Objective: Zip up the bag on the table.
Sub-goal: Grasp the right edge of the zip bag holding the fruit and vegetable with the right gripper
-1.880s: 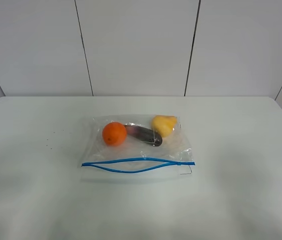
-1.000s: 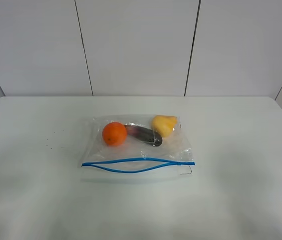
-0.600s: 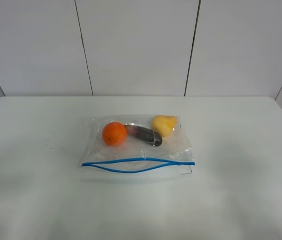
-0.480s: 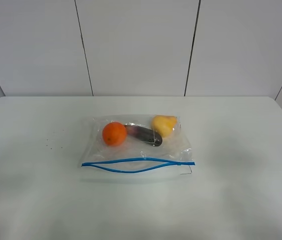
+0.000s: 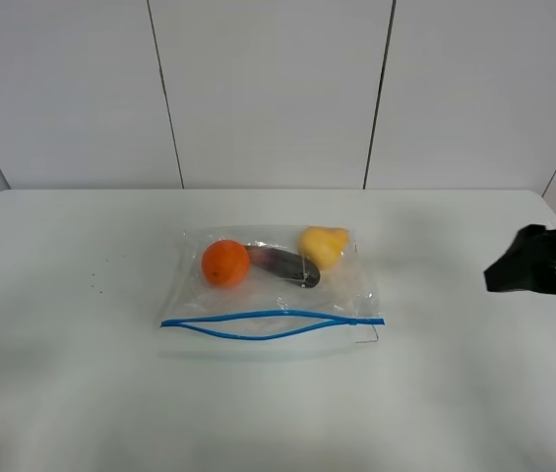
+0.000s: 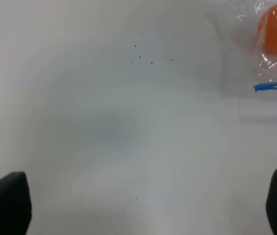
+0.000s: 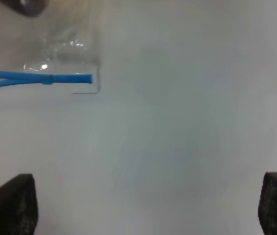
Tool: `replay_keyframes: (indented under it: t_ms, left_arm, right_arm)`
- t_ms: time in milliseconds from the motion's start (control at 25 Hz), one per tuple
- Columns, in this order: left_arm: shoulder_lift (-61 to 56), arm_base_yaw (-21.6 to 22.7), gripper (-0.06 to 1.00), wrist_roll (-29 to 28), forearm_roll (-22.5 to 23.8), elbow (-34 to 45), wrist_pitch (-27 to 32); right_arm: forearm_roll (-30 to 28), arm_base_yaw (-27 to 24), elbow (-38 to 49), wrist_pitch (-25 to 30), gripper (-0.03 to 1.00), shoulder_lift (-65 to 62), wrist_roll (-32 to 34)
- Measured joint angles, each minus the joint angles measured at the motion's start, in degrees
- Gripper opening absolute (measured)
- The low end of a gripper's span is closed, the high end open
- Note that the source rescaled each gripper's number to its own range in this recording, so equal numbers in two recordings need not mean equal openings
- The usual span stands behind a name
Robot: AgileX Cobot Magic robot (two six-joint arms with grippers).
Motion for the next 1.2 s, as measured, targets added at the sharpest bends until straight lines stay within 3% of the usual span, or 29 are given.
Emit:
replay_keyframes:
  t_ms: [280,480,600,760,1000,1200]
  left_arm:
    - [0.00,0.00,1.00,0.00,0.04,0.00,0.00]
    - [0.00,0.00,1.00,0.00,0.04,0.00,0.00]
    - [0.00,0.00,1.00,0.00,0.04,0.00,0.00]
    - [0.00,0.00,1.00,0.00,0.06,0.00,0.00]
    - [0.00,0.00,1.00,0.00,0.11,0.00,0.00]
    - [0.00,0.00,1.00,0.00,0.11,0.00,0.00]
  right_arm:
    - [20.74,-5.38,-5.08,-3.81,1.00,23.93,-21.23]
    - [38.26,-10.91,-9.79,3.77,1.00,41.42,-41.18]
    - [44.98,-11.36,-13.87,10.33,1.00,51.87,-48.72]
    - [47.55,-11.36,-19.15,16.78,1.00,62.95,-51.12]
    - [49.54,-10.66,-20.38,17.64,1.00,67.21,-52.15]
    - [50.01,-6.05,-20.61,17.25,1.00,67.21,-52.74]
